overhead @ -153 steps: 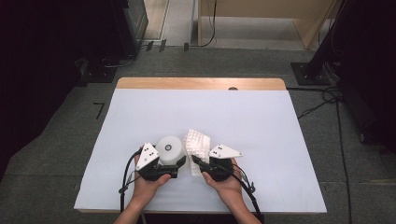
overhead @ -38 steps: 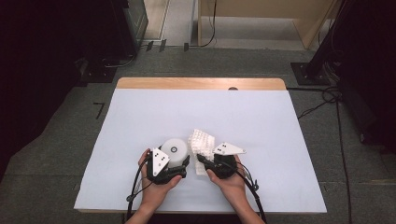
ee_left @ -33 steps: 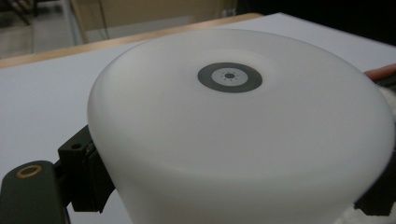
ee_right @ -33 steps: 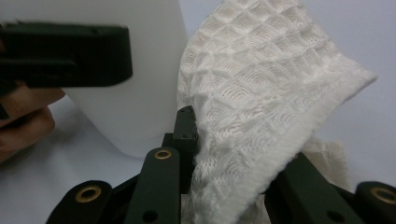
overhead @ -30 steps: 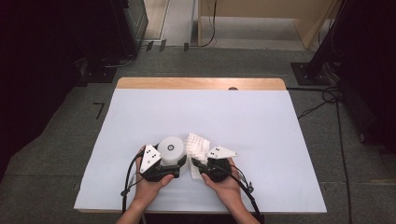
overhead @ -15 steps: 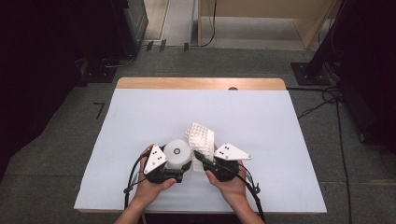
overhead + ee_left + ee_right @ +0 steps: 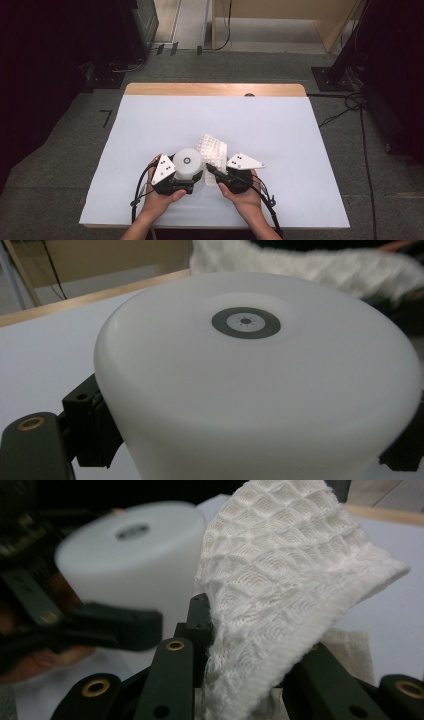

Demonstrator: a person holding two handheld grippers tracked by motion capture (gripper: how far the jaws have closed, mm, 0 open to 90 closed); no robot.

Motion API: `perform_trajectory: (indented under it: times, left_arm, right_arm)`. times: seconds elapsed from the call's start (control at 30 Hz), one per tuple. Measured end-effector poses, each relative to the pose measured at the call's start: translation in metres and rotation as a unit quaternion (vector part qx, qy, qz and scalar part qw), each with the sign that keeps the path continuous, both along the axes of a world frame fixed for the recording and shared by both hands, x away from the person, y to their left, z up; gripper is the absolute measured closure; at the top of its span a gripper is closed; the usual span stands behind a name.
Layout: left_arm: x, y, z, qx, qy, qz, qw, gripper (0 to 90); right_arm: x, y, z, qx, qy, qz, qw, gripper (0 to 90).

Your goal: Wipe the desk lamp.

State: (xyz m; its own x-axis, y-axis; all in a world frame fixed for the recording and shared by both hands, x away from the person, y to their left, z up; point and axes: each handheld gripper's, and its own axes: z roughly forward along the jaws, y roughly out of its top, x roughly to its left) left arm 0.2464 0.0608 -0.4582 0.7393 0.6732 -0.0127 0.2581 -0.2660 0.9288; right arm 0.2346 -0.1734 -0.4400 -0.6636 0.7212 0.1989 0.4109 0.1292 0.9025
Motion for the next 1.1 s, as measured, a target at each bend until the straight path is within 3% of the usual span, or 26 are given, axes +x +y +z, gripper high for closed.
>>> perform_trajectory:
  times: [0.1, 0.3, 0.5, 0.67, 0.77, 0.83, 0.97, 1.03, 1.1]
  left_arm:
    - [0.001, -0.001, -0.001, 0.003, 0.000, 0.002, 1.0000, 8.8]
    - [0.003, -0.001, -0.008, 0.019, -0.001, 0.020, 0.9996, 8.7]
    - [0.004, 0.002, -0.010, -0.005, 0.007, 0.031, 0.9995, 8.0]
    - [-0.004, -0.004, -0.013, -0.023, 0.022, 0.083, 0.9961, 2.1]
    - [-0.008, -0.017, -0.016, -0.008, 0.028, 0.113, 0.9931, 2.0]
    - [-0.010, -0.021, -0.016, 0.004, 0.019, 0.139, 0.9901, 5.4]
    - [-0.008, -0.014, -0.014, 0.007, 0.014, 0.111, 0.9937, 8.1]
    - [-0.006, -0.007, -0.010, -0.011, 0.007, 0.078, 0.9969, 8.1]
    - [-0.005, 0.002, -0.003, -0.042, -0.002, 0.040, 0.9983, 8.2]
  right_arm:
    - [-0.001, -0.003, 0.005, 0.003, -0.009, -0.002, 1.0000, 73.2]
    - [0.007, -0.005, -0.011, -0.016, 0.023, -0.019, 0.9994, 73.2]
    - [0.012, -0.010, -0.017, -0.019, 0.036, -0.028, 0.9988, 73.1]
    - [0.013, -0.012, -0.019, -0.020, 0.038, -0.029, 0.9987, 73.1]
    - [0.013, -0.012, -0.021, -0.019, 0.042, -0.029, 0.9985, 73.1]
    - [0.014, -0.011, -0.022, -0.021, 0.042, -0.028, 0.9985, 73.1]
    - [0.014, -0.009, -0.025, -0.026, 0.045, -0.024, 0.9983, 73.1]
    - [0.013, -0.008, -0.025, -0.025, 0.047, -0.023, 0.9983, 73.1]
    - [0.013, -0.006, -0.026, -0.028, 0.050, -0.020, 0.9982, 73.1]
